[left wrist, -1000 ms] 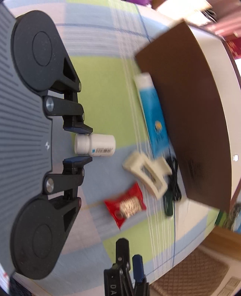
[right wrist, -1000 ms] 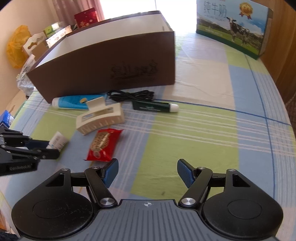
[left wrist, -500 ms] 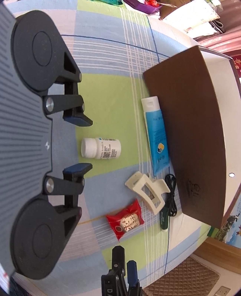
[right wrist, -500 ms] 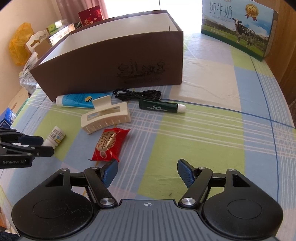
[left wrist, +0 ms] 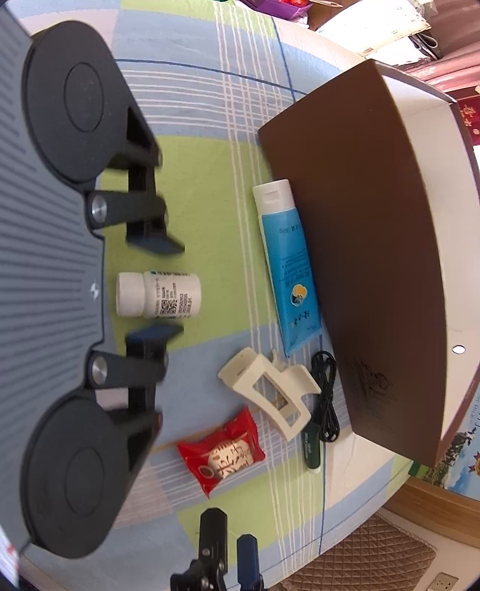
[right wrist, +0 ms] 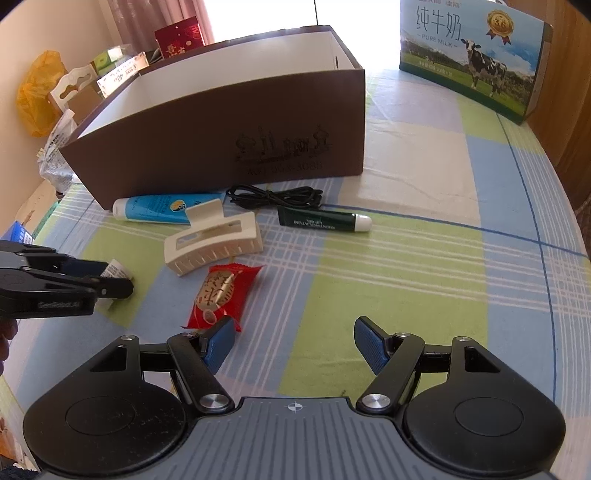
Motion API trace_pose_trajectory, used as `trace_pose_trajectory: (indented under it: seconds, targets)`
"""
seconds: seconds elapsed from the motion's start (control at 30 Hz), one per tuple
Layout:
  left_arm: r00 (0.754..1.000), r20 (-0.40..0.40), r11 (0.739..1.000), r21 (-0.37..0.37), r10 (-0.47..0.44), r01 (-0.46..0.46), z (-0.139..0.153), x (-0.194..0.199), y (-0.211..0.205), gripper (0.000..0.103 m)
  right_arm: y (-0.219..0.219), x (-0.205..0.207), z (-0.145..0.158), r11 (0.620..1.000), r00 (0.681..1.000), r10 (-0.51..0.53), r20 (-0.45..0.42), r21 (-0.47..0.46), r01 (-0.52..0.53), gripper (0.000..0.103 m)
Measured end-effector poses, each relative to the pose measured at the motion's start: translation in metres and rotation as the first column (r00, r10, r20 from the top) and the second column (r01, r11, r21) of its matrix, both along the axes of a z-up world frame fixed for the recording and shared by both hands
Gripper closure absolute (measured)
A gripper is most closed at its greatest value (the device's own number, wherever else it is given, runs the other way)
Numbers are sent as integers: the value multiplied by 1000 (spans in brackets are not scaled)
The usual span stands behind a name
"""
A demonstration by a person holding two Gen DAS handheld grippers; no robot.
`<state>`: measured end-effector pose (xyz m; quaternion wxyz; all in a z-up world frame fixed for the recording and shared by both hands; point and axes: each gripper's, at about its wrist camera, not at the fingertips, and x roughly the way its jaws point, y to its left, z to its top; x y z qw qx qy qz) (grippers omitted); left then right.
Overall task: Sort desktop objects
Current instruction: 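Grasp the white pill bottle with the left tool while the right tool approaches the red candy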
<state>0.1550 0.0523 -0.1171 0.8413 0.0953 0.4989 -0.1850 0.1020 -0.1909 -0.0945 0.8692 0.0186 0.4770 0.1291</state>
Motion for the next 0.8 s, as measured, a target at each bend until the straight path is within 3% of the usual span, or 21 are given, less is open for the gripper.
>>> trace_pose_trajectory:
  seconds: [0.37,0.67,0.8]
  targets:
    - [992,-9,992,23,127,-127,2,-1,31,80,42,11,1,992,992,124,36,2,-124,34]
    - [988,-5,988,21,152,-152,3,-5,36,80,69,29,-19,985,988,152,11,-82,-150,35]
    - [989,-5,988,21,151,-151,3,-5,36,80,71,34,-25,984,989,149,0,-96,-149,41]
